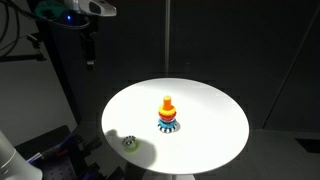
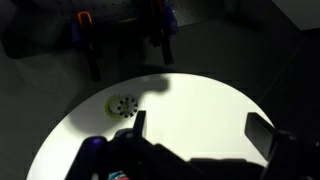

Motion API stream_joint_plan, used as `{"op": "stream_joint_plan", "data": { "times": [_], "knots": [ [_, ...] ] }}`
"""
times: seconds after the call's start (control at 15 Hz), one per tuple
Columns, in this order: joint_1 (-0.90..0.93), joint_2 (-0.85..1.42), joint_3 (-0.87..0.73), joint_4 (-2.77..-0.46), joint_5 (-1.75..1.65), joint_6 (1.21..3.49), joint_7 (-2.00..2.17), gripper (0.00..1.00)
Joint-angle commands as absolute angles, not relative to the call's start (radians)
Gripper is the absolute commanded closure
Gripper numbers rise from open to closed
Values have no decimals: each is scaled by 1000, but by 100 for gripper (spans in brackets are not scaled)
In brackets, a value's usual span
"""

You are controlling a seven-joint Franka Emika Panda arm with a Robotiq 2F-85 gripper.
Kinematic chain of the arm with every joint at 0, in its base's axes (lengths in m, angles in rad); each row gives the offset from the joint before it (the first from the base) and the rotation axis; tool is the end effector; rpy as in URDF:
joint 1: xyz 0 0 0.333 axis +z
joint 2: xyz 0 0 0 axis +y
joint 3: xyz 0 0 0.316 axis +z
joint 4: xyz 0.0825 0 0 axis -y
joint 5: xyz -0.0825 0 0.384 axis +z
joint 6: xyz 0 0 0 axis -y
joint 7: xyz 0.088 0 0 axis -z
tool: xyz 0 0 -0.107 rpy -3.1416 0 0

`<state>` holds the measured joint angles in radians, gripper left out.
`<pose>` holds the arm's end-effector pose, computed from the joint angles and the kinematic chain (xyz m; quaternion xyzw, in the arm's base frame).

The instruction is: Pick up the black and white ring and put it on the ring holder

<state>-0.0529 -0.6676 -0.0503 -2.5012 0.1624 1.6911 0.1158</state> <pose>0.3333 -0.0204 0.4951 -0.9859 0.1174 0.0726 0.0942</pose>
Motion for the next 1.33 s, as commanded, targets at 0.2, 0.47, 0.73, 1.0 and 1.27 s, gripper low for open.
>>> {"op": "stream_joint_plan", "data": {
  "times": [0.2,0.47,0.73,1.0,1.27],
  "knots": [
    [-67,-480,1,-2449,137,1748,191,0],
    [-63,-383,14,-2443,101,1790,212,0],
    [-63,-307,18,-2441,46,1830,240,0],
    [-60,-259,18,-2457,-13,1895,263,0],
    [-54,-218,18,-2477,-59,1968,277,0]
  ]
}}
